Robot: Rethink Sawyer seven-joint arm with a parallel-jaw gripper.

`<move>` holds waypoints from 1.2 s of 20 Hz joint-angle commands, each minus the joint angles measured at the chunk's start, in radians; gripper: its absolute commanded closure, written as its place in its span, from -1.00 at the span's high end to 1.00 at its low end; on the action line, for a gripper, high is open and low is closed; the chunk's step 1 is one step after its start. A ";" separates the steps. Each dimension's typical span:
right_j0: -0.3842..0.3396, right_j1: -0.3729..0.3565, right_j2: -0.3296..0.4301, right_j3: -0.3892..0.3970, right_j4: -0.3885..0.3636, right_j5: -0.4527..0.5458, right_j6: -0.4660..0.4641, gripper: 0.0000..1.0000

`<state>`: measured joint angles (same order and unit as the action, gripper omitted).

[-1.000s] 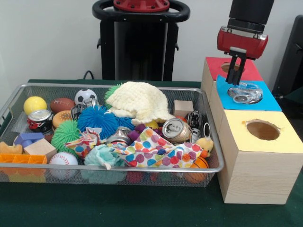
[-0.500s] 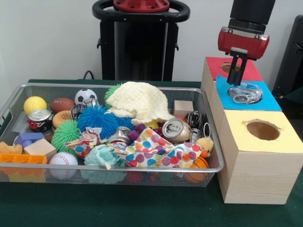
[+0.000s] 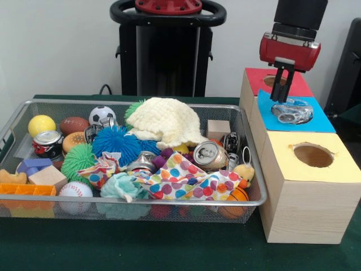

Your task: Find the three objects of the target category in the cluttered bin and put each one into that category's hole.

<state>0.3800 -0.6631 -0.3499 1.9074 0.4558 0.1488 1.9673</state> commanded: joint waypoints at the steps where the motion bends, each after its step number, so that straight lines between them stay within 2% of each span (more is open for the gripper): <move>1: -0.016 0.036 0.072 -0.059 -0.007 0.088 0.151 -1.00; 24: -0.008 0.061 0.080 -0.085 0.004 0.089 0.164 -1.00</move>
<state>0.3817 -0.6445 -0.3498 1.8758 0.4556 0.1488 1.9673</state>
